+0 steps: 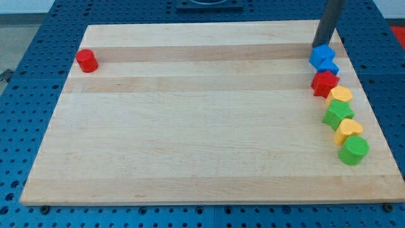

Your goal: Push the red circle parallel to the left of the blue cube

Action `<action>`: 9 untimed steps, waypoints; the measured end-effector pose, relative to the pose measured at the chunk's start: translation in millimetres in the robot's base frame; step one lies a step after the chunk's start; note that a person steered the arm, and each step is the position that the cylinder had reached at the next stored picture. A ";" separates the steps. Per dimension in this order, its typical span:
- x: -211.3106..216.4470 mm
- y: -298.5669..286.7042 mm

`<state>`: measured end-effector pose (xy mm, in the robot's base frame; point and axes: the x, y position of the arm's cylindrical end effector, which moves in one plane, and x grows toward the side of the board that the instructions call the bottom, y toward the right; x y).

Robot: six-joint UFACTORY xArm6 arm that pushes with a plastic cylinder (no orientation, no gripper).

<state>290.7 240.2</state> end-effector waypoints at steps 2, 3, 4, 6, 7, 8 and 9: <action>-20.7 -35.5; 11.6 -109.1; 77.1 -175.8; 94.6 -426.0; 68.4 -540.3; 66.8 -543.6; 47.3 -544.0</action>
<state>338.0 -303.9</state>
